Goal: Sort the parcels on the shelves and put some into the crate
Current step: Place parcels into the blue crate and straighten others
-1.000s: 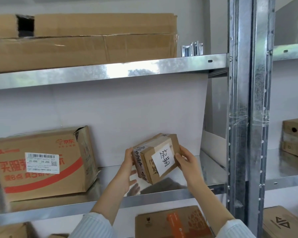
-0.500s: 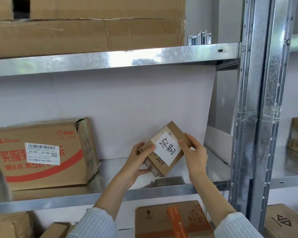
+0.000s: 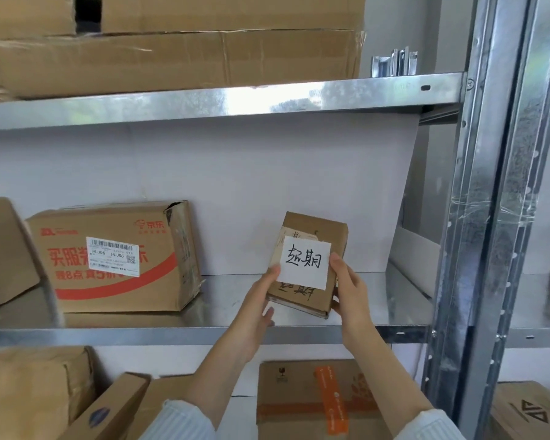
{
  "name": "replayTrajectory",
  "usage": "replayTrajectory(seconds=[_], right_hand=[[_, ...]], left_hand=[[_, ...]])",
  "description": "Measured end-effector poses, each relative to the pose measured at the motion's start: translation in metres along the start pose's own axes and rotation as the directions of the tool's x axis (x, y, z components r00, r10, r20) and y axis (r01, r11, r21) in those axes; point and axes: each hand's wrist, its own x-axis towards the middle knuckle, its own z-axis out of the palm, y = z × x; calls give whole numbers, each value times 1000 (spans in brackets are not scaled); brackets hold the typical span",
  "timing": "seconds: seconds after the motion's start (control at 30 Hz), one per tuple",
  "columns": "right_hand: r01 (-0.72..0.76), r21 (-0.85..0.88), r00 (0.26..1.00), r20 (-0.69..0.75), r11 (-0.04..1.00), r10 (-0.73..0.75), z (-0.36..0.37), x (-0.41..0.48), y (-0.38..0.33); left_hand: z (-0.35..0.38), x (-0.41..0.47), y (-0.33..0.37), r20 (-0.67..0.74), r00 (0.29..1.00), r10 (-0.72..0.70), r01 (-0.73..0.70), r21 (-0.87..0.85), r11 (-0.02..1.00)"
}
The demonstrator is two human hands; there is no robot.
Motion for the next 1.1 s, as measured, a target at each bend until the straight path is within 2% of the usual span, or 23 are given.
replayTrajectory(seconds=[0.23, 0.53, 0.83, 1.1], right_hand=[[-75, 29, 995, 74, 997, 73, 19, -14, 8], [-79, 36, 974, 214, 996, 70, 87, -45, 11], [-36, 86, 939, 344, 996, 4, 205, -106, 13], [-113, 126, 899, 435, 986, 47, 345, -178, 43]], left_hand=[[-27, -29, 12, 32, 999, 10, -14, 122, 992], [-86, -69, 32, -102, 990, 97, -92, 48, 995], [-189, -133, 83, -151, 953, 264, -247, 122, 961], [-320, -210, 127, -253, 918, 305, -263, 190, 946]])
